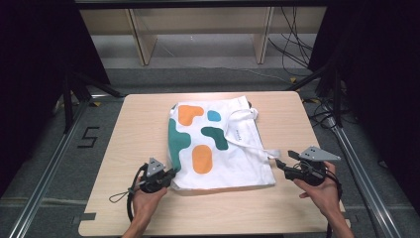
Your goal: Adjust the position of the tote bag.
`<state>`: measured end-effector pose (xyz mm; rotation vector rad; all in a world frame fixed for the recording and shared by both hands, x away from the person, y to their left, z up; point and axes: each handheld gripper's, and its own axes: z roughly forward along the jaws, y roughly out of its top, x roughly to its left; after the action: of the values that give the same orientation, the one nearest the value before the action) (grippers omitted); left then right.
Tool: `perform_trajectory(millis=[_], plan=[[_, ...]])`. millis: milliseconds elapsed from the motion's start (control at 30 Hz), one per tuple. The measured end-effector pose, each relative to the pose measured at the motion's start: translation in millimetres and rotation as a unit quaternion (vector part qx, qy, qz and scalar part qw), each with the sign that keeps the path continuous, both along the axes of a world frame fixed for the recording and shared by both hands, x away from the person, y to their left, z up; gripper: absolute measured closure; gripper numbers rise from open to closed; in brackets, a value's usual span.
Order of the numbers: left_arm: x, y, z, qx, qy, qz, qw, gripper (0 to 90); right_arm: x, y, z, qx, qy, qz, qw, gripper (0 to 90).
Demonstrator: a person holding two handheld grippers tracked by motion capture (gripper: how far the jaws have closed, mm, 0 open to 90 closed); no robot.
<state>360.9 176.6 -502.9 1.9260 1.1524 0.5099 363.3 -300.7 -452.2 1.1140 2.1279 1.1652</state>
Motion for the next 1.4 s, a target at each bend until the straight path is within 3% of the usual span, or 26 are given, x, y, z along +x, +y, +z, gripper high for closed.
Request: perform_trajectory(millis=[67, 100, 200, 233, 267, 333, 367, 467, 500, 567, 600, 667, 700, 767, 900, 967, 1000, 1033, 1067, 1100, 1167, 1200, 1233, 1400], plan=[[5.9, 8.1, 0.3, 0.008, 0.000, 0.008, 0.9999, 88.2, 1.8, -0.5, -3.9, -0.011, 0.024, 0.010, 0.9996, 32.2], [9.6, 11.0, -0.9, -0.001, 0.002, 0.010, 0.9999, 88.2, 0.5, 1.8, -6.2, -0.014, 0.048, 0.011, 0.9987, 31.1], [17.4, 17.5, -2.9, 0.006, 0.001, 0.028, 0.9996, 88.1, 5.3, 3.9, -17.4, -0.050, 0.051, 0.031, 0.9970, 27.3], [20.0, 19.4, -3.7, 0.004, 0.000, 0.027, 0.9996, 88.1, 5.4, 6.9, -20.6, -0.048, 0.071, 0.030, 0.9959, 26.7], [22.3, 22.8, -2.7, 0.019, 0.001, 0.011, 0.9998, 88.0, 9.4, 7.0, -24.3, -0.059, 0.065, 0.044, 0.9952, 27.0], [25.4, 25.9, -2.5, 0.024, 0.001, 0.009, 0.9997, 87.9, 13.5, 10.1, -28.9, -0.075, 0.068, 0.053, 0.9935, 26.9], [26.6, 25.1, -3.5, 0.015, 0.001, 0.016, 0.9998, 87.8, 15.8, 13.8, -32.0, -0.076, 0.072, 0.053, 0.9931, 27.2], [31.0, 28.5, -3.8, 0.026, 0.006, 0.007, 0.9996, 87.6, 25.3, 20.7, -38.7, -0.073, 0.085, 0.063, 0.9918, 38.4], [33.1, 26.8, -5.0, 0.009, 0.003, 0.013, 0.9999, 87.6, 30.2, 21.4, -40.8, -0.077, 0.073, 0.071, 0.9919, 47.7], [37.2, 29.9, -5.9, 0.015, 0.003, 0.012, 0.9998, 87.5, 34.2, 24.2, -44.0, -0.069, 0.077, 0.090, 0.9906, 62.0], [39.2, 31.8, -5.3, 0.021, 0.007, 0.011, 0.9997, 87.3, 35.0, 25.3, -43.7, -0.078, 0.065, 0.099, 0.9899, 68.8], [44.3, 34.7, -4.5, 0.024, 0.009, 0.016, 0.9995, 87.2, 32.7, 28.0, -39.8, -0.091, 0.049, 0.105, 0.9891, 72.3], [48.0, 35.4, -4.6, 0.021, 0.006, 0.018, 0.9996, 87.2, 29.8, 30.2, -36.2, -0.090, 0.038, 0.115, 0.9885, 82.7], [54.2, 38.4, -4.6, 0.033, 0.003, 0.015, 0.9993, 86.9, 21.1, 35.4, -32.7, -0.078, 0.044, 0.128, 0.9877, 86.6], [69.9, 42.8, -3.7, 0.047, 0.000, 0.023, 0.9986, 85.6, -0.8, 55.4, -32.6, -0.091, 0.050, 0.176, 0.9789, 88.5], [76.3, 44.0, -4.9, 0.040, -0.005, 0.038, 0.9985, 84.3, -11.4, 71.0, -32.9, -0.111, 0.044, 0.209, 0.9707, 88.5], [79.7, 48.4, -4.0, 0.057, -0.002, 0.031, 0.9979, 83.7, -14.3, 75.6, -32.4, -0.113, 0.046, 0.210, 0.9701, 88.5], [83.6, 47.4, -6.1, 0.038, -0.008, 0.043, 0.9983, 83.4, -16.3, 80.9, -31.7, -0.113, 0.045, 0.218, 0.9684, 88.6], [87.9, 49.4, -6.2, 0.030, -0.009, 0.052, 0.9981, 83.1, -17.7, 85.6, -31.4, -0.108, 0.045, 0.223, 0.9677, 88.8], [91.1, 52.3, -5.4, 0.037, -0.010, 0.053, 0.9979, 82.7, -18.8, 91.2, -30.9, -0.102, 0.045, 0.228, 0.9673, 88.7], [96.3, 54.1, -5.7, 0.016, -0.016, 0.070, 0.9973, 79.9, -20.3, 101.7, -30.0, -0.096, 0.041, 0.244, 0.9642, 88.7], [97.3, 54.7, -5.1, 0.002, -0.018, 0.076, 0.9969, 77.4, -22.5, 108.1, -29.3, -0.090, 0.045, 0.241, 0.9652, 88.7], [97.4, 56.3, -3.5, -0.007, -0.018, 0.079, 0.9967, 73.4, -23.5, 114.6, -28.5, -0.093, 0.039, 0.246, 0.9639, 88.6], [80.3, 58.6, 13.1, -0.017, -0.029, 0.109, 0.9935, 50.4, -21.5, 148.6, -27.1, -0.086, 0.039, 0.269, 0.9585, 88.8]])
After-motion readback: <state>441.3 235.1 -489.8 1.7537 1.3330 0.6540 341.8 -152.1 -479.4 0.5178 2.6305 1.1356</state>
